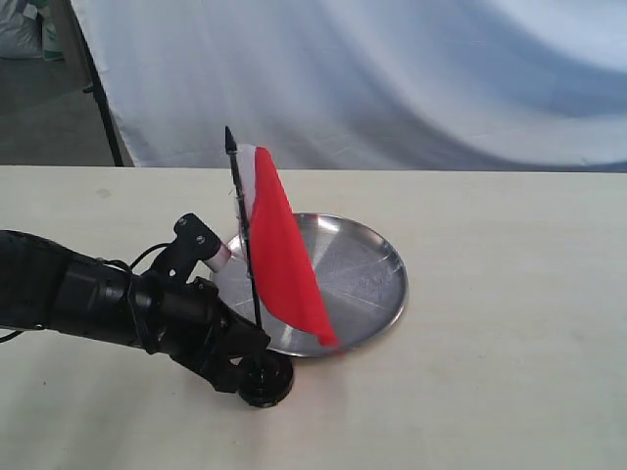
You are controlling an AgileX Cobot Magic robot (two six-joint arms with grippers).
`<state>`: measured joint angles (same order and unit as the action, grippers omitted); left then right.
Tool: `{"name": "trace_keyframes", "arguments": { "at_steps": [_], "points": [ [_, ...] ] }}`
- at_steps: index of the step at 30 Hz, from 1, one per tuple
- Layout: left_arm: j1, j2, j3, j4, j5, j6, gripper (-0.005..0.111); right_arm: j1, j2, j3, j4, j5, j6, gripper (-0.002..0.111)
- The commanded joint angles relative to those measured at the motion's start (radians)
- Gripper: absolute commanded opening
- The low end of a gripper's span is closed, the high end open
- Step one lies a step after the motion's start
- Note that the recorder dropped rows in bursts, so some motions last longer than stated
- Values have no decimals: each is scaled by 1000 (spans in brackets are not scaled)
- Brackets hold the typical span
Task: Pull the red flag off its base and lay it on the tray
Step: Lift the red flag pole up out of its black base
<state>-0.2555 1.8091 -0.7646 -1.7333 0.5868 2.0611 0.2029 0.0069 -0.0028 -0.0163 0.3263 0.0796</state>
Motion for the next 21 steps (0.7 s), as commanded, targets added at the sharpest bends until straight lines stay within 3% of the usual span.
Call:
{"name": "trace_keyframes", "arguments": {
  "at_steps": [1,7,13,17,21],
  "points": [
    [-2,0,-21,-11,7,-2,0,0,-7,3,-9,-6,-2,0],
    [-2,-2,-37,-11,132,-8,0,0,-7,3,-9,-6,-2,0],
    [-2,-2,-58,-11,175,-44,0,0,-7,3,-9,-6,-2,0],
    [-2,-2,-109,-11,93,-195,0,0,-7,3,-9,-6,-2,0],
    [-2,43,-239,-11,-35,-399,0,0,-7,3,-9,-6,-2,0]
  ]
}}
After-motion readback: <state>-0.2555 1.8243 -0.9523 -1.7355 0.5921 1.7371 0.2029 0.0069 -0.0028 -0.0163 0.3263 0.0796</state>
